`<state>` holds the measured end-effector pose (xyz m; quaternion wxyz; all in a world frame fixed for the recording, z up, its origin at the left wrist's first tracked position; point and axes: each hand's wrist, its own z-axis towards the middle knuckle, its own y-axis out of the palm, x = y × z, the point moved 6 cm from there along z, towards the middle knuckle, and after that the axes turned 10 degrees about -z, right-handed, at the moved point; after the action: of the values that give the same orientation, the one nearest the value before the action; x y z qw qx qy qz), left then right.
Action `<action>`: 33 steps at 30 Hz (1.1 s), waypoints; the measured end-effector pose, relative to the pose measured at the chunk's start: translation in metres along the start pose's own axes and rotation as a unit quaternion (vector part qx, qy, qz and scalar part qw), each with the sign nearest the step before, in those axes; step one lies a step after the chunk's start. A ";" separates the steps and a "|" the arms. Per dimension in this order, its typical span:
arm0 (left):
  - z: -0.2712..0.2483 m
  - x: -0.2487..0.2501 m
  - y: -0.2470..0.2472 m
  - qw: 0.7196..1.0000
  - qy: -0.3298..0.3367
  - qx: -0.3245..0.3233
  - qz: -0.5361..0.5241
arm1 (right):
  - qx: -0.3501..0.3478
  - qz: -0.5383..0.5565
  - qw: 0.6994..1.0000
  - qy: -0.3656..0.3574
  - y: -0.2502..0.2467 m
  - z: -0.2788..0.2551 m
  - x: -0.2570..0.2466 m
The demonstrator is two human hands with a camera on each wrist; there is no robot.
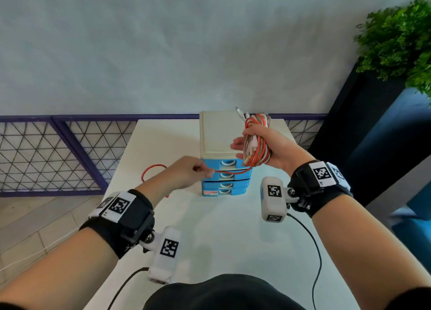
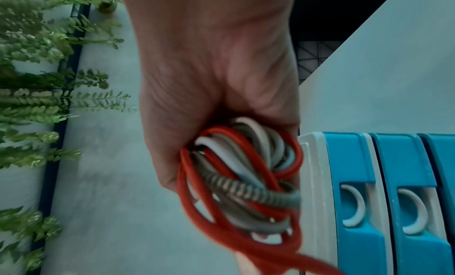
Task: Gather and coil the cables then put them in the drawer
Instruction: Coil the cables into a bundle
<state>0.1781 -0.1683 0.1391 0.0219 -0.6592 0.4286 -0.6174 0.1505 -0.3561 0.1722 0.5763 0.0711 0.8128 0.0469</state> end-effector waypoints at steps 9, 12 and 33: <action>0.010 0.035 -0.015 0.992 0.071 0.084 -0.068 | -0.128 -0.135 0.980 0.075 0.034 -0.005 0.024; 0.012 0.025 -0.012 0.994 0.018 0.071 -0.077 | -0.100 -0.156 0.982 0.043 0.032 -0.004 0.020; -0.001 0.040 0.024 0.933 -0.031 -0.064 -0.353 | -0.048 -0.129 0.990 -0.031 0.041 0.001 0.027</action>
<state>0.1594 -0.2066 0.1582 -0.2260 -0.7870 0.2061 -0.5358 0.1448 -0.3110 0.1530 0.6055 -0.0605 0.7935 0.0088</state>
